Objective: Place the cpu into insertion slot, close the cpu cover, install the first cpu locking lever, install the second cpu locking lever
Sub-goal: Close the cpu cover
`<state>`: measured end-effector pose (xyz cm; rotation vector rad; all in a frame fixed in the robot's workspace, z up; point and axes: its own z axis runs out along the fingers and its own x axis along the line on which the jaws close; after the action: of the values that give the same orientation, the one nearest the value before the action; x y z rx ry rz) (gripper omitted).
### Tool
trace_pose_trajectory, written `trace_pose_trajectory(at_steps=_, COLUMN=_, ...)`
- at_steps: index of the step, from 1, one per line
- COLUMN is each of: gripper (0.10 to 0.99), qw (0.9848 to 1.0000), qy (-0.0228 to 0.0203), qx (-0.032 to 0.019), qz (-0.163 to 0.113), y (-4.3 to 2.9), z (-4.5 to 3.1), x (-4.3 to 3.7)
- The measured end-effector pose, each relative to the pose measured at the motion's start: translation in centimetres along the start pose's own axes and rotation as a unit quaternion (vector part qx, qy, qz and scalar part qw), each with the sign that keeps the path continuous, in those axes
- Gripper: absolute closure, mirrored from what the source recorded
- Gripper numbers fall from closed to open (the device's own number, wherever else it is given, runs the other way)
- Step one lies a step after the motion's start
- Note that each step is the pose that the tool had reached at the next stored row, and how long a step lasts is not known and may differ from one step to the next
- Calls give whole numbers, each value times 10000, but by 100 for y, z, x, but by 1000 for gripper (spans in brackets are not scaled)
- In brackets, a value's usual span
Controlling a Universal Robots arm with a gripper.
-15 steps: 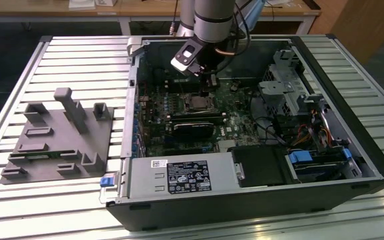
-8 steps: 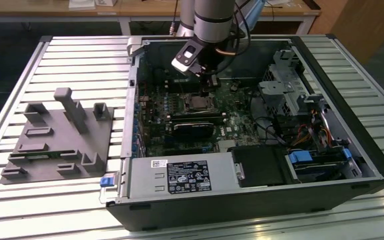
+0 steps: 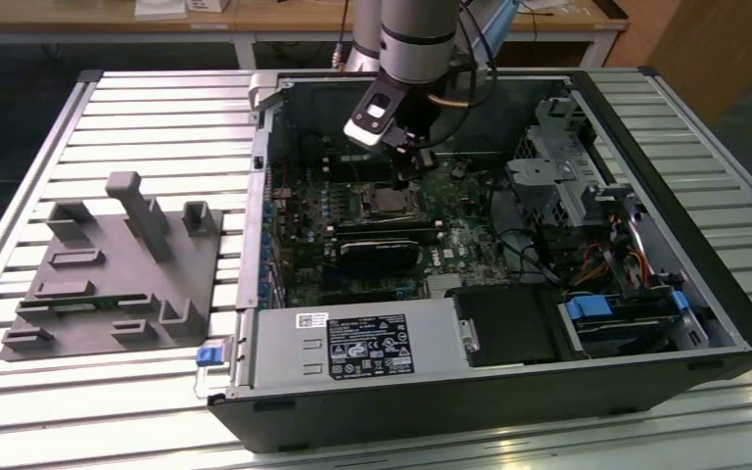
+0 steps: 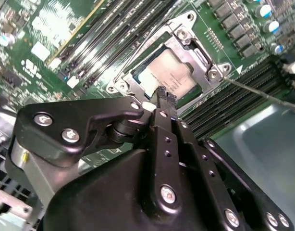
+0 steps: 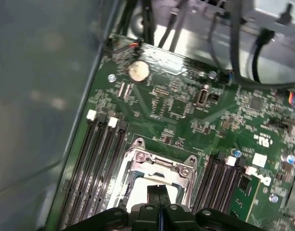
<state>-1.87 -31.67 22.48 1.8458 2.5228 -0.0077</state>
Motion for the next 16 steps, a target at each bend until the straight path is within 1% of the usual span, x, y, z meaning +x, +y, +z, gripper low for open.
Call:
trace_pose_trajectory(at_steps=2, gripper=980, qw=9998, qy=1, qx=-3, qz=-180, y=0, z=1, x=0)
trace_pose_trajectory(at_steps=4, gripper=980, qw=9994, qy=2, qx=-5, qz=-360, y=0, z=1, x=0)
trace_pose_trajectory(at_steps=8, gripper=980, qw=9974, qy=4, qx=-11, qz=-724, y=0, z=3, x=0)
trace_pose_trajectory(at_steps=11, gripper=980, qw=9950, qy=5, qx=-15, qz=-996, y=0, z=4, x=0)
trace_pose_trajectory(at_steps=14, gripper=980, qw=9919, qy=7, qx=-20, qz=-1269, y=0, z=6, x=0)
trace_pose_trajectory(at_steps=16, gripper=980, qw=9895, qy=8, qx=-22, qz=-1447, y=0, z=7, x=0)
